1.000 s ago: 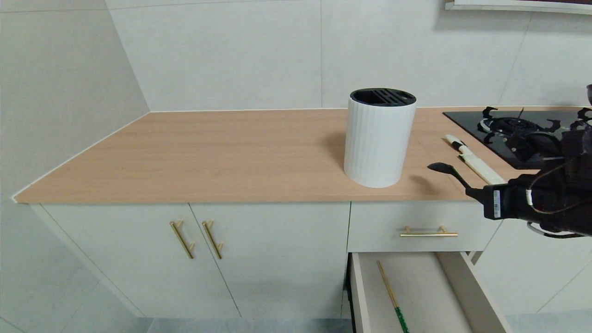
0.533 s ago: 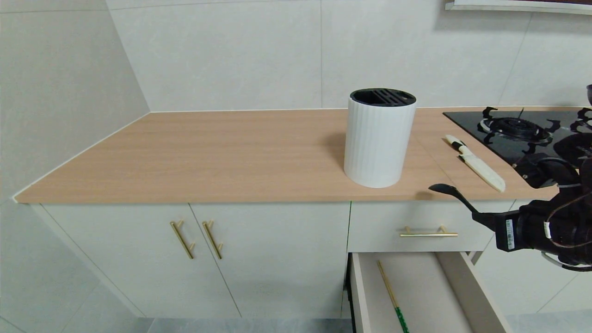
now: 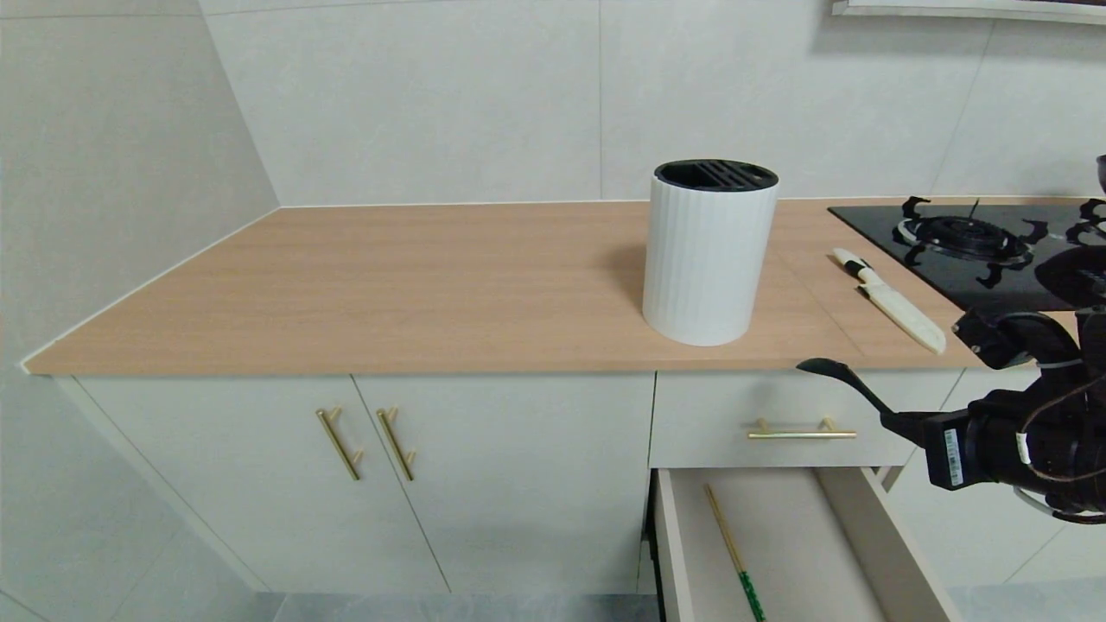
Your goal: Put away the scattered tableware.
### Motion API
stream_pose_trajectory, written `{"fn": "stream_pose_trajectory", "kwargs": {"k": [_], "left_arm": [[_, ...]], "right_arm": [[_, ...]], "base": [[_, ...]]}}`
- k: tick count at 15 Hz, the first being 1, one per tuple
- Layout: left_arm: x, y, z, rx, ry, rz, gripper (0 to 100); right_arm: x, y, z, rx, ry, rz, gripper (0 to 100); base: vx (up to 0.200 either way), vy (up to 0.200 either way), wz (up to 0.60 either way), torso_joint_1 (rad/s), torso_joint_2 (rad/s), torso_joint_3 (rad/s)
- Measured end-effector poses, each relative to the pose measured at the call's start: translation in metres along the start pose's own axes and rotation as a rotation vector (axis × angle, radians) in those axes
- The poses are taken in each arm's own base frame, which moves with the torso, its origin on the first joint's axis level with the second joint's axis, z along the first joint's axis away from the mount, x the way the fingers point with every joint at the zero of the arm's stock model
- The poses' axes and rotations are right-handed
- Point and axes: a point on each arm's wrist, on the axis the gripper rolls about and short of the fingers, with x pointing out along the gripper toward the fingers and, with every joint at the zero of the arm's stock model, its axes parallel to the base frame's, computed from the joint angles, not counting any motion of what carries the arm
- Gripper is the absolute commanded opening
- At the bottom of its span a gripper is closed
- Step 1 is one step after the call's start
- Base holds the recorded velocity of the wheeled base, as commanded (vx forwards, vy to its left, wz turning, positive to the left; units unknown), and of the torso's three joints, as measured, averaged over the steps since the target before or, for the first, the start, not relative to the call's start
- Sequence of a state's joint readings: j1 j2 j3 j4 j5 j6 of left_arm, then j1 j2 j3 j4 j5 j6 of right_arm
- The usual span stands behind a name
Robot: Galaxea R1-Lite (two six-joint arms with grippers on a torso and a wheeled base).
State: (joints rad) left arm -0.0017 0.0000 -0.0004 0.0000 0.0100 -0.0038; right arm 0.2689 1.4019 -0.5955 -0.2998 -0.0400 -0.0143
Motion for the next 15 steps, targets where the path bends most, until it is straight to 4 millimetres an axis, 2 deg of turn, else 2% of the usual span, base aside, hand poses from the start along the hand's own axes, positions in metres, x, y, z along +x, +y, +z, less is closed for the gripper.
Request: {"fn": "stream_pose_trajectory", "kwargs": {"k": [15], "left_arm": [[0.000,0.000,0.000,0.000,0.001,0.000,100]], "right_arm": [[0.016,0.005,-0.014,-0.033,0.085,0.016,0]], "base": [[0.000,0.000,0.00,-0.166,0.46,0.291]]}}
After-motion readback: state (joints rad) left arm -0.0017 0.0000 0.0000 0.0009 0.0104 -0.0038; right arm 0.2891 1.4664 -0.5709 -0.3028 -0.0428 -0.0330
